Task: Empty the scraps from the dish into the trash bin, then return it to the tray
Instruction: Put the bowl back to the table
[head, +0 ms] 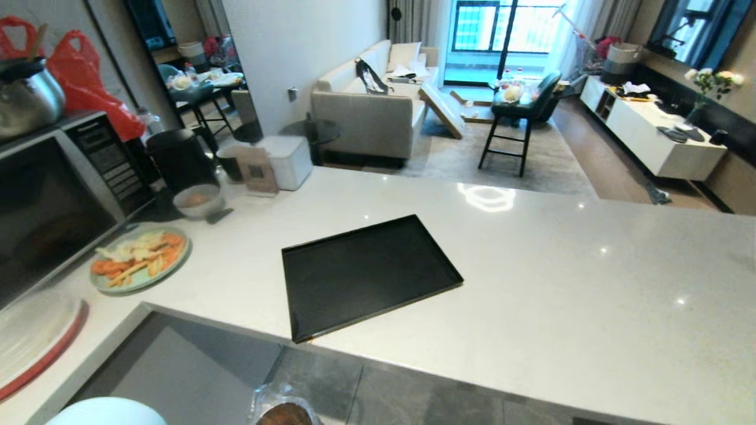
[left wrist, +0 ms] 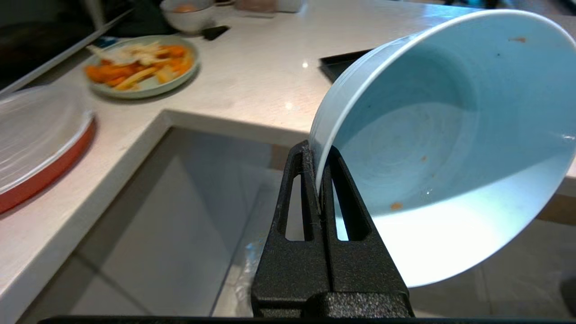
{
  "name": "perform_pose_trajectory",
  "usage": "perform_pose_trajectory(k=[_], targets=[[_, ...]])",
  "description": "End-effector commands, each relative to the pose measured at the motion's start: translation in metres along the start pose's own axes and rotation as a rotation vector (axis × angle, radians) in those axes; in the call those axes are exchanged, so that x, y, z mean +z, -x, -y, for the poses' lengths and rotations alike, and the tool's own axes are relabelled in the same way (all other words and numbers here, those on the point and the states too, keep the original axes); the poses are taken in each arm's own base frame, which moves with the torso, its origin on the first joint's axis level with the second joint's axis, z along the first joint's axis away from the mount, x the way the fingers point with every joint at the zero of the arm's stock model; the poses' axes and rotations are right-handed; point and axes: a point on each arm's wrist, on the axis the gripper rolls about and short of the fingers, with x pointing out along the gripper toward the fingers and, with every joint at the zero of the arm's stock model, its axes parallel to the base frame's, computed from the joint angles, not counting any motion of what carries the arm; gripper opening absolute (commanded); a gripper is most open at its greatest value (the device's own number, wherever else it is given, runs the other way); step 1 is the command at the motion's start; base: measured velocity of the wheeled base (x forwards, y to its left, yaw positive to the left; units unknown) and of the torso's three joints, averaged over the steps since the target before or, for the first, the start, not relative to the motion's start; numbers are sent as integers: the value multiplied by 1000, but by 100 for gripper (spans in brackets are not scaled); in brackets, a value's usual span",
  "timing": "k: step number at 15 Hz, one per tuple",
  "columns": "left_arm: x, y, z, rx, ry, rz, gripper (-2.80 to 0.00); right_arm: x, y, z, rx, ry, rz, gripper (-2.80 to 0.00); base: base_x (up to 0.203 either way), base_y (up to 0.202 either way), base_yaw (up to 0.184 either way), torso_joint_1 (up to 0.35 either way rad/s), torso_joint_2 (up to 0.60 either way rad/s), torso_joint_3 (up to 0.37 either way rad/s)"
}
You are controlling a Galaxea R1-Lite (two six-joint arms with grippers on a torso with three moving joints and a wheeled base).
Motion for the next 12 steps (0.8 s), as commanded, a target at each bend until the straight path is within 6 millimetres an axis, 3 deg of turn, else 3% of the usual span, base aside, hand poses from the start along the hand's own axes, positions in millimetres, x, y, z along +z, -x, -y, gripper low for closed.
perform_pose_trajectory(k=[1, 6, 12], targets=[[0, 0, 0, 0, 0, -2, -280, 0, 0, 0, -1, -1, 1, -280, -3, 10, -183, -1, 2, 0], [0, 0, 0, 0, 0, -2, -280, 0, 0, 0, 1, 1, 1, -280, 1, 8, -190, 1, 0, 2], [0, 0, 0, 0, 0, -2, -280, 0, 0, 0, 0, 1, 1, -280, 0, 0, -15, 1, 0, 0]])
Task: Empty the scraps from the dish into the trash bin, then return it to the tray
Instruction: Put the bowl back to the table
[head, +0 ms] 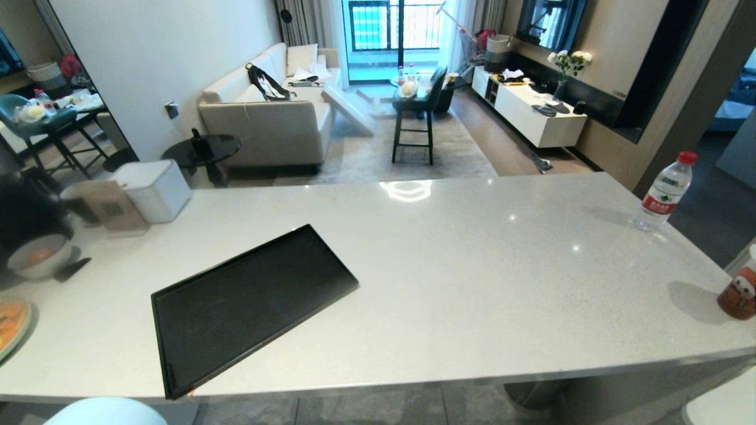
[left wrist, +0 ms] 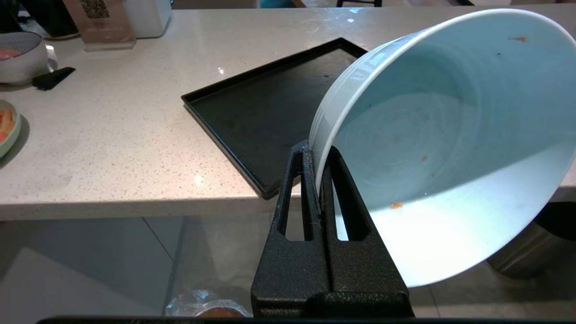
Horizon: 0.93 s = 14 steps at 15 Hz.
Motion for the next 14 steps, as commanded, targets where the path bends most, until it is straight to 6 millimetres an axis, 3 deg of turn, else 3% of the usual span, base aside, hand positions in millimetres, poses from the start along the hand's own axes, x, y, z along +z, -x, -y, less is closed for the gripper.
perform_pose_trajectory(k=[1, 14], targets=[[0, 0, 0, 0, 0, -2, -280, 0, 0, 0, 0, 0, 1, -280, 0, 0, 0, 0, 0, 0], [0, 0, 0, 0, -1, -4, -280, 0, 0, 0, 0, -1, 1, -280, 0, 0, 0, 0, 0, 0]])
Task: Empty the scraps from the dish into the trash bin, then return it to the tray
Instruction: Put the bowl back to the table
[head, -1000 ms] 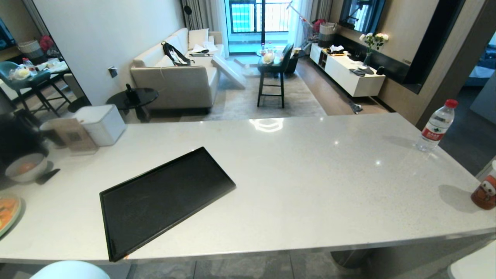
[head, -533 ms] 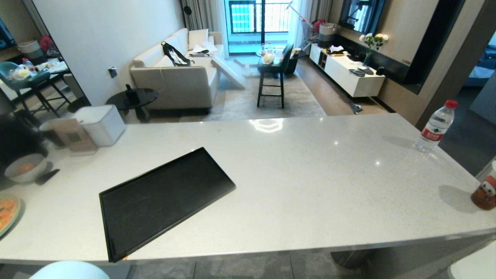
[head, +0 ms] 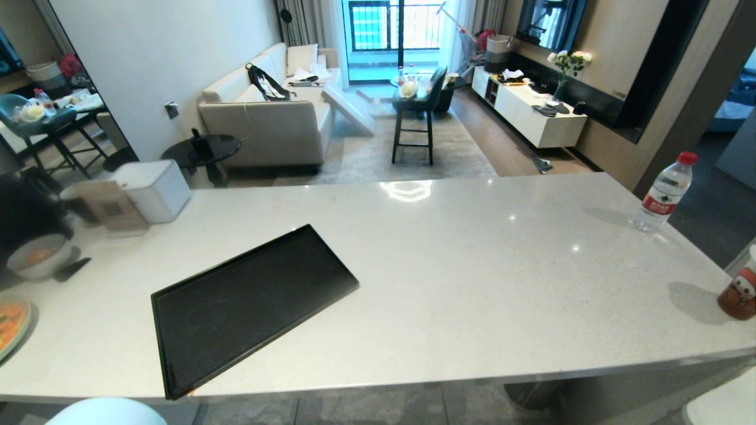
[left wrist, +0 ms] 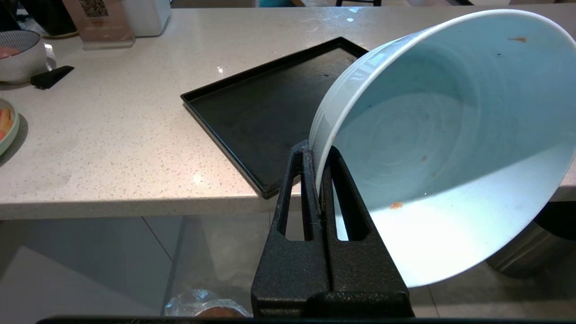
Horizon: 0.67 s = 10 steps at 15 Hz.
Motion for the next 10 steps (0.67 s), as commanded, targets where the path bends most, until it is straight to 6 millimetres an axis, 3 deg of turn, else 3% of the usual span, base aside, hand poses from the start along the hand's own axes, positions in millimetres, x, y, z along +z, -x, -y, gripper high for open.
perform_pose_trajectory(k=[1, 6, 10], targets=[[2, 0, 0, -1, -5, -2, -280, 0, 0, 0, 0, -1, 1, -280, 0, 0, 0, 0, 0, 0], [37, -6, 1, -25, -5, -41, -280, 0, 0, 0, 0, -1, 1, -280, 0, 0, 0, 0, 0, 0], [75, -28, 3, -80, -6, -133, -280, 0, 0, 0, 0, -1, 1, -280, 0, 0, 0, 0, 0, 0]])
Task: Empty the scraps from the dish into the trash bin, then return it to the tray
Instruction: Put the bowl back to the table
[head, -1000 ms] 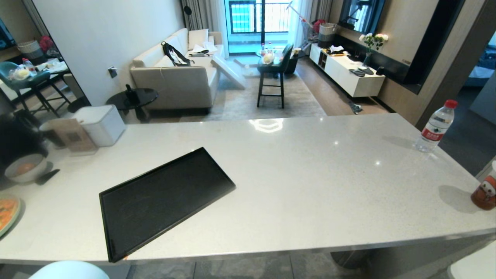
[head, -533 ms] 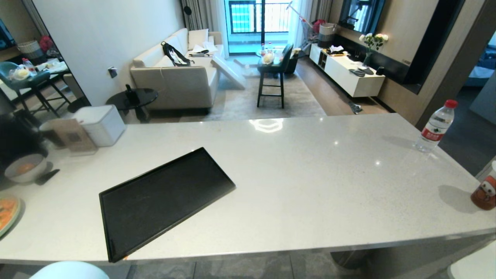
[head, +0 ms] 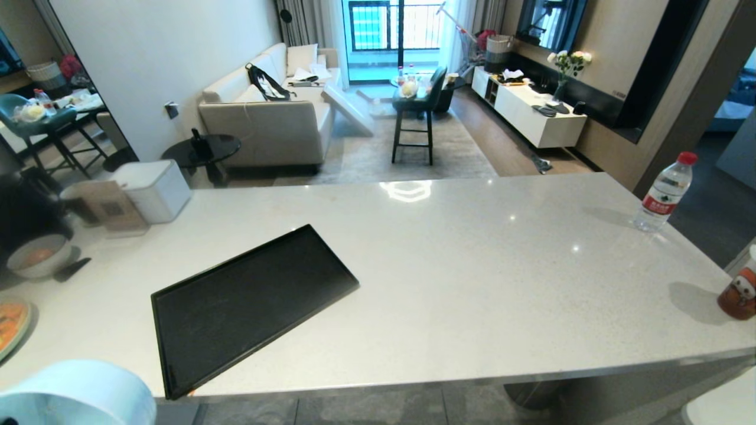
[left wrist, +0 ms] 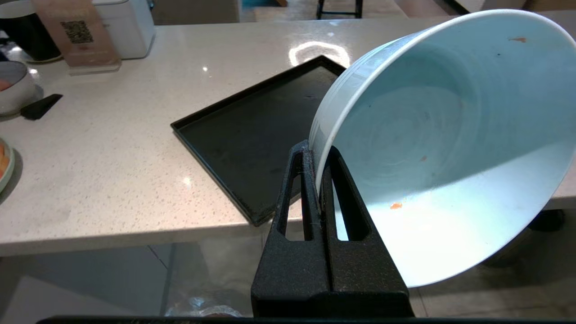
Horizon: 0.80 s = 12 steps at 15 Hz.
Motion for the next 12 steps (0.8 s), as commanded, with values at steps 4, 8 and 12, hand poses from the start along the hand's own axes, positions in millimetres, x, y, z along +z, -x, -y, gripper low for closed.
perform_pose_trajectory(k=[4, 8, 12], targets=[[51, -55, 1, -22, 8, -196, -280, 0, 0, 0, 0, -1, 0, -280, 0, 0, 0, 0, 0, 0], [72, -98, -6, 89, 93, -293, -280, 0, 0, 0, 0, -1, 0, -280, 0, 0, 0, 0, 0, 0], [80, -149, -24, 200, 140, -384, -280, 0, 0, 0, 0, -1, 0, -280, 0, 0, 0, 0, 0, 0]])
